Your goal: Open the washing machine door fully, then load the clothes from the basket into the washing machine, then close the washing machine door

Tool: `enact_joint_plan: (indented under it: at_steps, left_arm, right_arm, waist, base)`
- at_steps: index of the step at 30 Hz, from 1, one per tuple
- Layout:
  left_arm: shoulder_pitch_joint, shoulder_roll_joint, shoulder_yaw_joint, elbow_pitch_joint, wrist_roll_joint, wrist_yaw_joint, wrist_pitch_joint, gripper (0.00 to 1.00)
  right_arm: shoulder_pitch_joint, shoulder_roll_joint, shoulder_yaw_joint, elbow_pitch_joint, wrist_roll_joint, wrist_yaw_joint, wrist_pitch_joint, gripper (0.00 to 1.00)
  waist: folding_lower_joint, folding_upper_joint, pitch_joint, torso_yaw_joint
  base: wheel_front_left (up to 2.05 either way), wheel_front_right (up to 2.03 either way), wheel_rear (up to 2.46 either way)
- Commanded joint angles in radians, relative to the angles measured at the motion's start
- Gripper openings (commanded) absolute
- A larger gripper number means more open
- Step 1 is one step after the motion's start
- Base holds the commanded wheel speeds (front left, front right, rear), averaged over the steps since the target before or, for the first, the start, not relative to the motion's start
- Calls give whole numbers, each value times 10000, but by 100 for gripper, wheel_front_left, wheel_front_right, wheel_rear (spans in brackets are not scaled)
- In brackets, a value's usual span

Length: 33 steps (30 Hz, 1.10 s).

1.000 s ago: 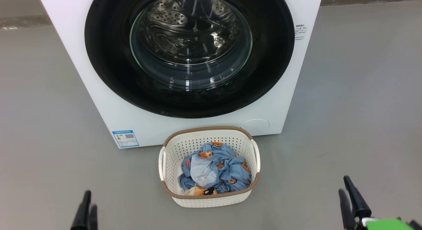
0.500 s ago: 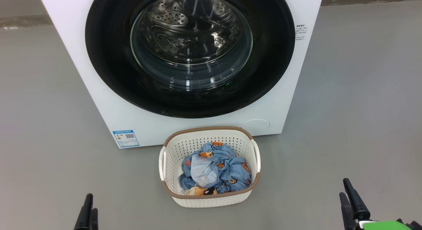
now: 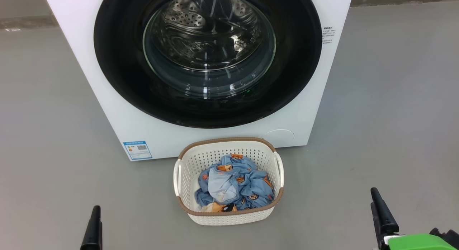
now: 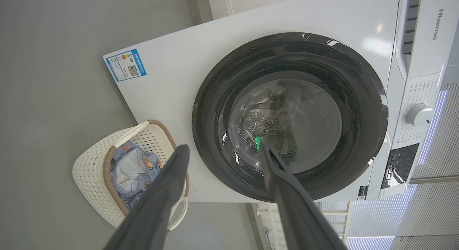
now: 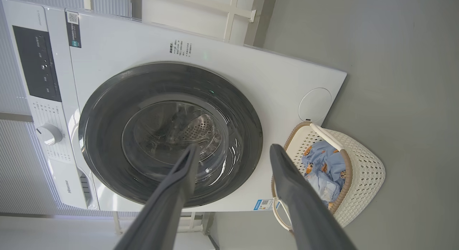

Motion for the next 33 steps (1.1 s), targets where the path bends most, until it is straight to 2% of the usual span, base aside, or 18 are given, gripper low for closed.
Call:
enact_joint_plan:
  at_steps: [1,33]
  left_arm:
    - [-371,214,52,-334,287,-10,-119,100]
    - [-344,729,-457,-937,4350,-21,-1040,100]
  right_arm:
    - [-393,-125,83,-322,-389,-3,-120,100]
    - [-613,-200,342,-879,-4611,-6,-1028,100]
  waist:
    - [-1,0,-1,1]
    - [-2,0,-22,31]
  base:
    - [0,0,0]
    - [0,0,0]
